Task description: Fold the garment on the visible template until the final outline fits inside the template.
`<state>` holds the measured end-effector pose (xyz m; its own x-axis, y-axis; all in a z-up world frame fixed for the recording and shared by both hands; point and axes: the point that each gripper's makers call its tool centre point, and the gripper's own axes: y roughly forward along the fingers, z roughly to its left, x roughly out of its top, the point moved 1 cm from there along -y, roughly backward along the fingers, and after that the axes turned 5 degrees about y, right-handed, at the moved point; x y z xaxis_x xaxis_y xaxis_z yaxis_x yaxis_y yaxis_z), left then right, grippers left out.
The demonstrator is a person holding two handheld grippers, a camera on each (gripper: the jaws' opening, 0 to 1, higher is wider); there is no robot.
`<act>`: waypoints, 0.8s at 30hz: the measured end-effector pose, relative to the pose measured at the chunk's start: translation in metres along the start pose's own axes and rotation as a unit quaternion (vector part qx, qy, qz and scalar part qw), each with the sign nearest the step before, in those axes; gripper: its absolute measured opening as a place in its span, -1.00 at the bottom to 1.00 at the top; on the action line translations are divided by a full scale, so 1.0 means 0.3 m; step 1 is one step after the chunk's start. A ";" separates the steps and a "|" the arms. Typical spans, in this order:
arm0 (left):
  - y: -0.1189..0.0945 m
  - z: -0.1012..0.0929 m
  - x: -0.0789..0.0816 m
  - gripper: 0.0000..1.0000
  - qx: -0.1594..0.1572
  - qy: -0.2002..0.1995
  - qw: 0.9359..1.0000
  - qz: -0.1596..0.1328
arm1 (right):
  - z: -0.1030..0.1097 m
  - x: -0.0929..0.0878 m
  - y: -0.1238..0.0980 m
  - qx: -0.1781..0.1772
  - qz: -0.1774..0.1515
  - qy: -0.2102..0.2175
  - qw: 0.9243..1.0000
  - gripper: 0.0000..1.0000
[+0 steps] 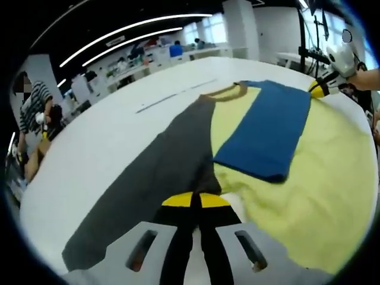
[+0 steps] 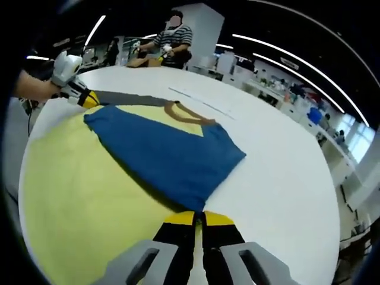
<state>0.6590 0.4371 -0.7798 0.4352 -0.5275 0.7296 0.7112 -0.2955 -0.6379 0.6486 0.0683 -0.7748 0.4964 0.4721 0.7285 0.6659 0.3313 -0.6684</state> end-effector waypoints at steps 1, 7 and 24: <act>-0.001 -0.001 0.001 -1.00 0.000 0.001 1.000 0.000 | 0.000 -0.001 0.000 0.000 0.000 0.001 1.000 -1.00; -0.003 0.009 -0.003 -1.00 0.008 0.001 1.000 0.006 | -0.005 -0.006 -0.006 0.000 0.003 0.009 1.000 -1.00; -0.071 -0.001 0.009 -0.27 -0.008 -0.053 0.998 -0.026 | 0.003 0.033 -0.057 0.044 -0.046 0.085 0.994 -0.63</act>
<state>0.6449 0.4418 -0.7641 0.4540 -0.4242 0.7836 0.7260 -0.3338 -0.6013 0.6416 0.0680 -0.7563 0.5268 0.2943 0.7974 0.6657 0.4404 -0.6024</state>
